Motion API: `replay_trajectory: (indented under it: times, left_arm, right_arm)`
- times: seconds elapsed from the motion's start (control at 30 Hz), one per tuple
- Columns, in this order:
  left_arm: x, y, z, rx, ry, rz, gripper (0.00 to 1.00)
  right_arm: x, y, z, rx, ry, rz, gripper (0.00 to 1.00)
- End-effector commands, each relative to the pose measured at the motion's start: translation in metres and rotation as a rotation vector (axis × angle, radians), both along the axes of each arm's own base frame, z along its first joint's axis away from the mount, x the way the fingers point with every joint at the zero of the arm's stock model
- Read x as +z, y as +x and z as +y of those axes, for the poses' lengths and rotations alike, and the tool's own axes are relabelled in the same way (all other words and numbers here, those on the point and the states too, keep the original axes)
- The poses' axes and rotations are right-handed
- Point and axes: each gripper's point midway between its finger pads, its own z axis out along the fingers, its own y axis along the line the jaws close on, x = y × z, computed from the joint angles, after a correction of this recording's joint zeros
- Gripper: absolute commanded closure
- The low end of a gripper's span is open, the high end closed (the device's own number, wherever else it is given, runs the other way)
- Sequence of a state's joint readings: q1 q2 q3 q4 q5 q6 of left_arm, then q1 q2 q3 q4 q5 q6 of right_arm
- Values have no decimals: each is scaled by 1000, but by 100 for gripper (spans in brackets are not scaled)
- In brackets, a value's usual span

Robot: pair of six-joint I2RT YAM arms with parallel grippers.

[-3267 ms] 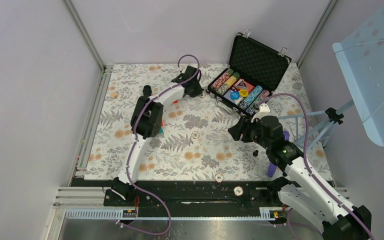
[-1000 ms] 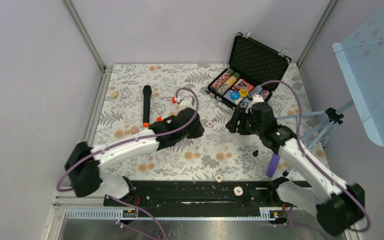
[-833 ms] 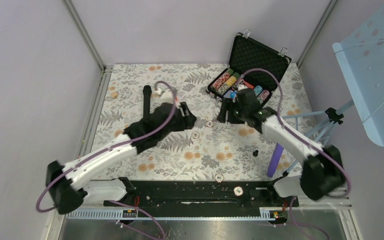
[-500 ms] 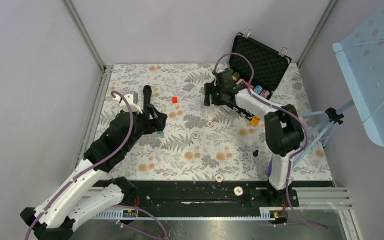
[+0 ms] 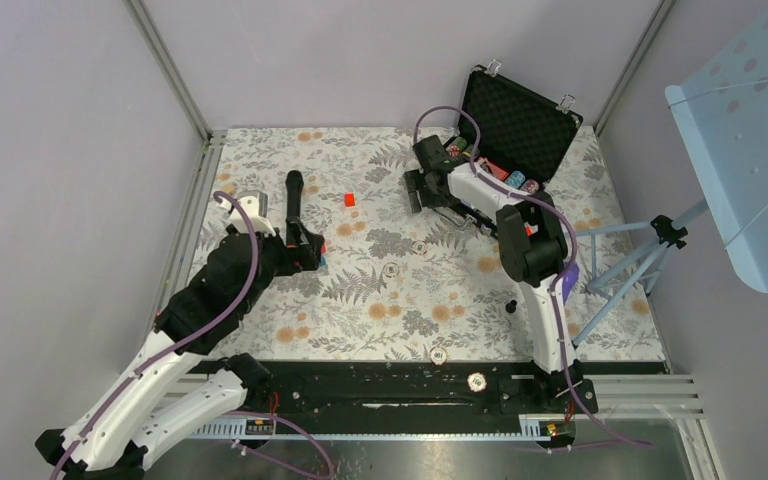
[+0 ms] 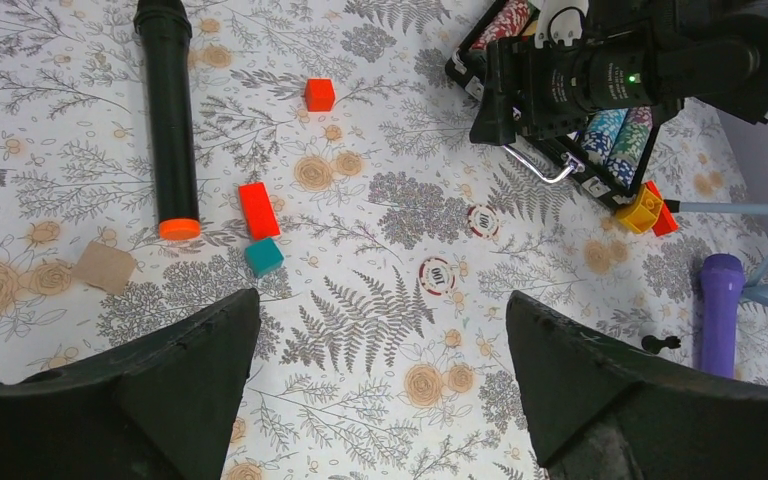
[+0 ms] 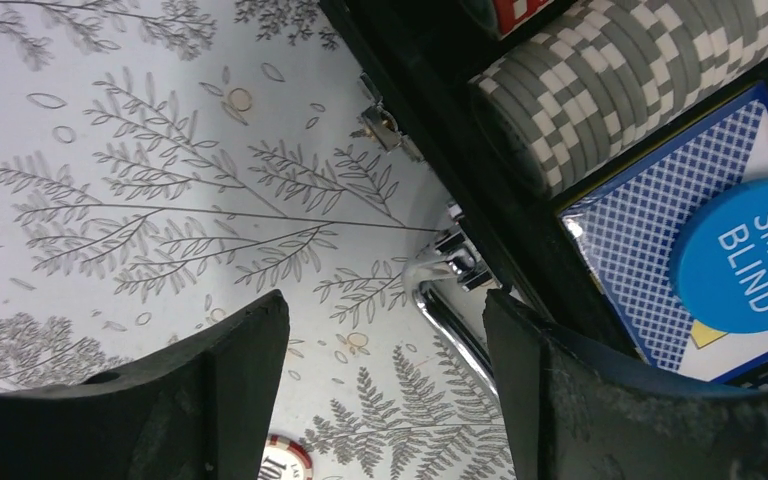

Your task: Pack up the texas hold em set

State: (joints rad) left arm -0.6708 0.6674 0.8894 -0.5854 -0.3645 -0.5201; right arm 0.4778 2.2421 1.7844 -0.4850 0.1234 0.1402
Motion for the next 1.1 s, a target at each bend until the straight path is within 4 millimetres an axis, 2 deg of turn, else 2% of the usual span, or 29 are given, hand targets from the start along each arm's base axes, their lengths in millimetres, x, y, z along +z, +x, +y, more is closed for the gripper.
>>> replay_trajectory:
  times: [0.0,0.1,0.23,0.43,0.57,0.77,0.93,1.07]
  left_arm:
    - [5,2,9,33,18,-32,8]
    - [3,1,12,39,26,-29,7]
    - [1,0,15,48,28,-31,7]
    - [1,0,17,57,29,-34,6]
    - [0,1,18,60,34,-31,6]
    - [-1,2,18,62,36,-28,6]
    - [-2,3,18,62,39,-23,6]
    - [-5,2,19,61,46,-17,6]
  right_arm:
    - [5,2,-10,17,-107,30,22]
    - [3,3,-15,43,-148,37,22]
    - [-1,-10,-8,140,-118,89,26]
    - [-4,-37,13,305,-5,173,33]
    - [-8,-52,27,350,82,224,36]
    - [-7,-54,42,359,131,186,39]
    - [-2,-52,61,433,98,117,51]
    - [-3,-63,72,515,80,146,58]
